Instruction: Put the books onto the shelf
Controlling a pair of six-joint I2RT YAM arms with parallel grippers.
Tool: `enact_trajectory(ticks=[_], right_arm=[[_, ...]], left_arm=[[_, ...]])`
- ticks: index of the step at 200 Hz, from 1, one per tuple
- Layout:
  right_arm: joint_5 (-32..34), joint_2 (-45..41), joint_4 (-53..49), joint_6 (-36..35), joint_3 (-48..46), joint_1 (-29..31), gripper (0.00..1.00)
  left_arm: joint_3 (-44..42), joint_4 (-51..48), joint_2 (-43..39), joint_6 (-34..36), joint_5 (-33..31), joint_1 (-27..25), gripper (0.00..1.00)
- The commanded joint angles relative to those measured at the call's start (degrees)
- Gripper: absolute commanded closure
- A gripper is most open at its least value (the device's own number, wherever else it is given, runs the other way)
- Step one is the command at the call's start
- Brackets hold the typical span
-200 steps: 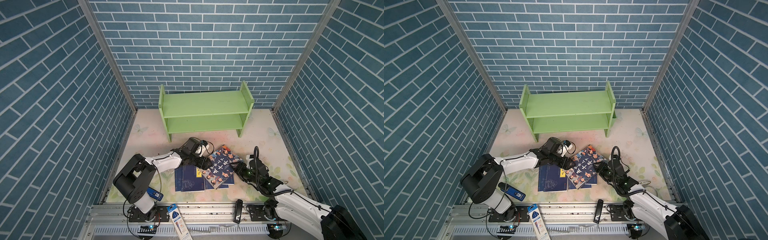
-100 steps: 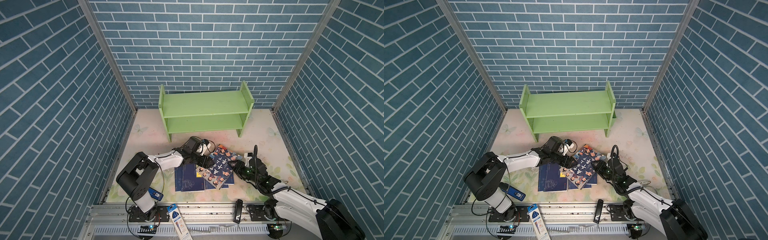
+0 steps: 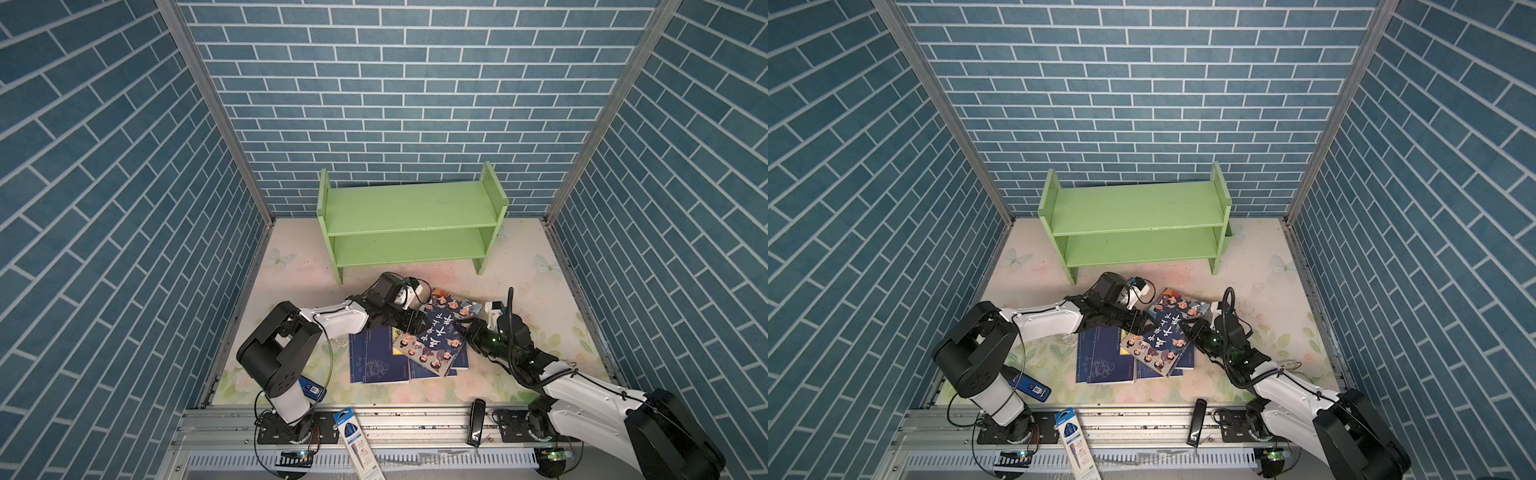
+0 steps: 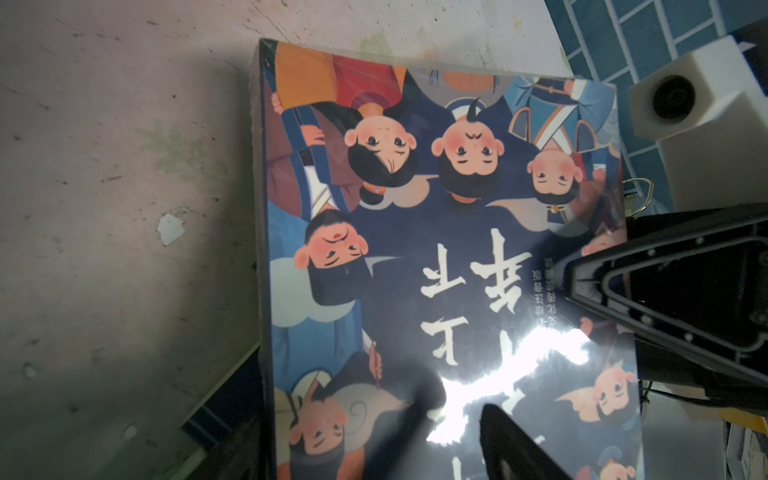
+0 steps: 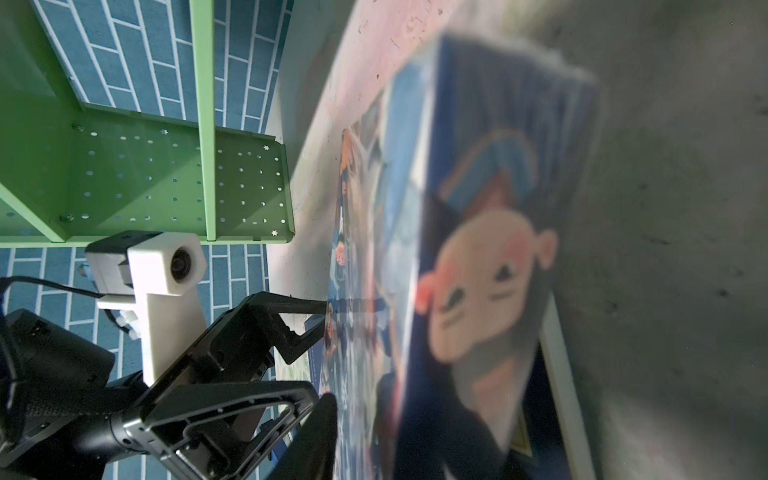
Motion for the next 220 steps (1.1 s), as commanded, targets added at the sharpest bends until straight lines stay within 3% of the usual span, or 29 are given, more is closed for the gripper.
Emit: enact_trajectory(ticks=[1,27,51,95,122,136,189,220], right_arm=[[-3.3,0.6,7.9,-1.8,3.5,0.9,0.56],[-3.6,1.8,9.1,-1.8,3.7,0.9,0.61],[-3.6,2.5,10.9,-1.7,3.5,1.0,0.74],[-2.3,-0.2,10.2,-1.6,3.3,0.9,0.88],[-1.3,-3.7,8.4,-1.6,3.4,1.0,0.91],[-0.8,-5.7,7.5,-1.5,3.6,1.0,0.92],[-1.4,-9.8,1.6,-1.7,8.2,1.0,0.95],[-2.3,-8.9,1.2,-0.7,11.5,1.0,0.95]], left_arm=[[2.1,5.2,0.6,-0.5,6.3,-1.7,0.19],[2.1,5.7,0.4,-0.9,6.9,-1.7,0.19],[2.4,4.6,-0.6,-0.7,6.1,-1.7,0.18],[4.1,-6.0,-7.6,4.7,0.5,-1.6,0.13],[6.9,-15.6,-12.0,6.2,-2.6,-1.3,0.09],[8.3,-20.4,-14.1,6.3,-5.0,-1.1,0.01],[13.7,-31.9,-22.6,11.5,-1.3,1.8,0.00],[19.8,-41.4,-27.0,18.9,-1.8,4.2,0.00]])
